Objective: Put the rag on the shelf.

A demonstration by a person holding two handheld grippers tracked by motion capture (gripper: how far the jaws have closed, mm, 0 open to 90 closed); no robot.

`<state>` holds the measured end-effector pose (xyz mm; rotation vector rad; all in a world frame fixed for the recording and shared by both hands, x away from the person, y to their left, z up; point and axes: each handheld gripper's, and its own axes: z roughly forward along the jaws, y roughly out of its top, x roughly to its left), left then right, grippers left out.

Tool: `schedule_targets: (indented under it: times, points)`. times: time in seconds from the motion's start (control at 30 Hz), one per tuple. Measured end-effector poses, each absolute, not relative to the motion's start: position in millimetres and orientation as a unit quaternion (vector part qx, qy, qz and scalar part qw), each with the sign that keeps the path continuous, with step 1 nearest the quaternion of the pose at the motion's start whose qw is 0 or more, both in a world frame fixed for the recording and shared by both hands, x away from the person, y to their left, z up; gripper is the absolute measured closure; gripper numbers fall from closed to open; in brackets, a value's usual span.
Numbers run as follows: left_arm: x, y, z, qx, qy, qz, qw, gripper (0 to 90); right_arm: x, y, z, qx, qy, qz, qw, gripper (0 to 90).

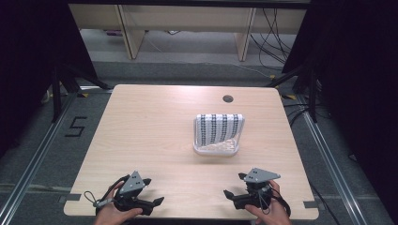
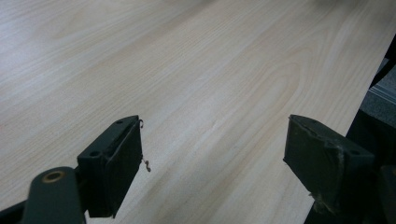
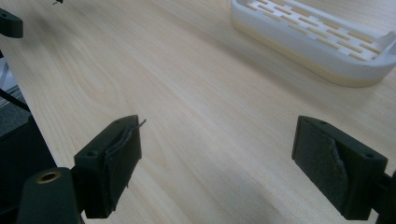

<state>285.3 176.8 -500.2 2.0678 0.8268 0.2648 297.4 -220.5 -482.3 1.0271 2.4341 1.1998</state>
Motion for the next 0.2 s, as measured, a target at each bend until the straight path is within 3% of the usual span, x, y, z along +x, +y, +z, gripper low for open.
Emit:
schedule_targets:
  times: [0.2]
  points:
    - [287.5, 178.6, -502.3, 0.841, 0.327, 0.11, 0.417, 18.7, 298.9, -221.0, -483.3, 0.346, 0.836, 0.41, 0.114, 16.9]
